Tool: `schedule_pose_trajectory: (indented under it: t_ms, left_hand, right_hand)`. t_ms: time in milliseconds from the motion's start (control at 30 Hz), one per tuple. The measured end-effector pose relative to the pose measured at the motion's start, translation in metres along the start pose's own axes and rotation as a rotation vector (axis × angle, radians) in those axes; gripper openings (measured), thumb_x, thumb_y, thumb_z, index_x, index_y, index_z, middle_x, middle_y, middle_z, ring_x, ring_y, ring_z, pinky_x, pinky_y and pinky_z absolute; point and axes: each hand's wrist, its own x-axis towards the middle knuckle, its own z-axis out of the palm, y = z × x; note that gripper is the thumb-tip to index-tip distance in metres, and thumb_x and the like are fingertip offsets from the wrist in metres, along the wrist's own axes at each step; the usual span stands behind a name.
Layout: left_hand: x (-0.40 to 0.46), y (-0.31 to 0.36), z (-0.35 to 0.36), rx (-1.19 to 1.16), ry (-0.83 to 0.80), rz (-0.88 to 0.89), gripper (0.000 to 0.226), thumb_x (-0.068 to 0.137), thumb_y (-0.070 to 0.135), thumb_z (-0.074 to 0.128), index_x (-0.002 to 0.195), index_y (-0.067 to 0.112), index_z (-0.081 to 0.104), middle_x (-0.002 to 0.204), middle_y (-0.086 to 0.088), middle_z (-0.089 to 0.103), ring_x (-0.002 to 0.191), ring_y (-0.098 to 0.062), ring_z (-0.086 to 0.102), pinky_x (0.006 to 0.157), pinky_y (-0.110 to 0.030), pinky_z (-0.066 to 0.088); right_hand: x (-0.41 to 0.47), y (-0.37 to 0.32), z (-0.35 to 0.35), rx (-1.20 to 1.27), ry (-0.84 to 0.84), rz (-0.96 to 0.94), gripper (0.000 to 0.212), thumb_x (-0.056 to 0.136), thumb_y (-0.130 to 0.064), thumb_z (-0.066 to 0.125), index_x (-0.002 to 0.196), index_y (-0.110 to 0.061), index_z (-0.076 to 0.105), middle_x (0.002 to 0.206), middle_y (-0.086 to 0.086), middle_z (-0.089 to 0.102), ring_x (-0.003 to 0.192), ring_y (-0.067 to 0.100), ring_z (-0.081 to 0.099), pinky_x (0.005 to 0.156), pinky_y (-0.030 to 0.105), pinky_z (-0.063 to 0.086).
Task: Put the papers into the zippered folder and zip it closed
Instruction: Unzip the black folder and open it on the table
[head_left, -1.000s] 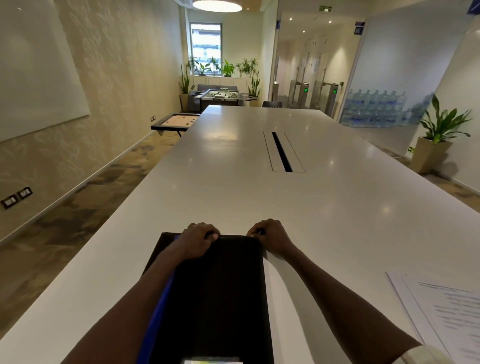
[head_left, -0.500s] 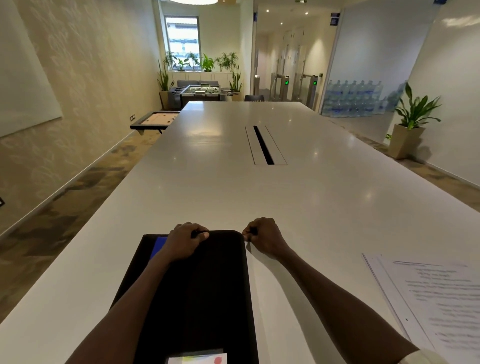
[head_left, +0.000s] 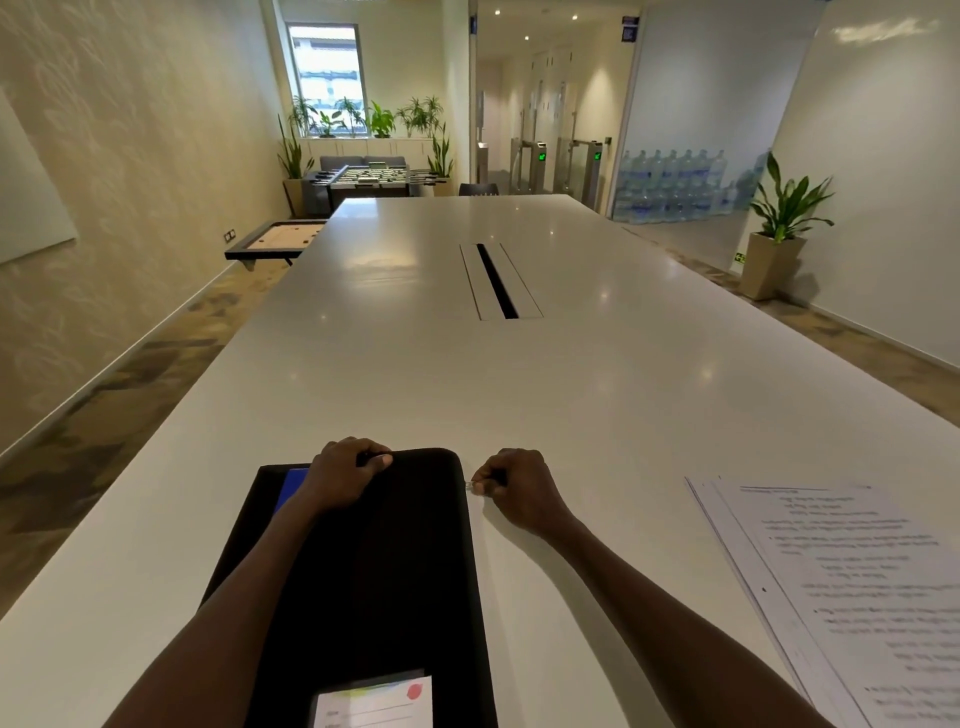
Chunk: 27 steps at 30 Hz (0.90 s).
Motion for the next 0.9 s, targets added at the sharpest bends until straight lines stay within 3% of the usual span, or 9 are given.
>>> schedule_pose_trajectory:
  t_ms: [567,900]
  left_hand:
    - [-0.001,0.004,0.001,0.005,0.001,-0.029,0.022,0.095,0.032,0.058,0.108,0.022,0.071,0.112,-0.005,0.068,0.104,-0.022,0.06,0.093,-0.042,0.047]
    - [-0.008,0.016,0.004,0.014,0.067,-0.084,0.02,0.093,0.027,0.061,0.108,0.018,0.072,0.113,-0.011,0.067,0.112,-0.03,0.057,0.1,-0.043,0.043]
  right_hand:
    - [-0.05,-0.008,-0.002,0.027,-0.021,-0.03,0.011,0.075,-0.009,0.073,0.076,-0.018,0.079,0.076,0.001,0.071,0.071,0.015,0.065,0.071,0.033,0.051]
    - [-0.076,-0.012,-0.001,0.057,0.008,0.027,0.012,0.079,-0.013,0.07,0.08,-0.02,0.079,0.081,0.0,0.071,0.075,0.012,0.065,0.069,0.021,0.045]
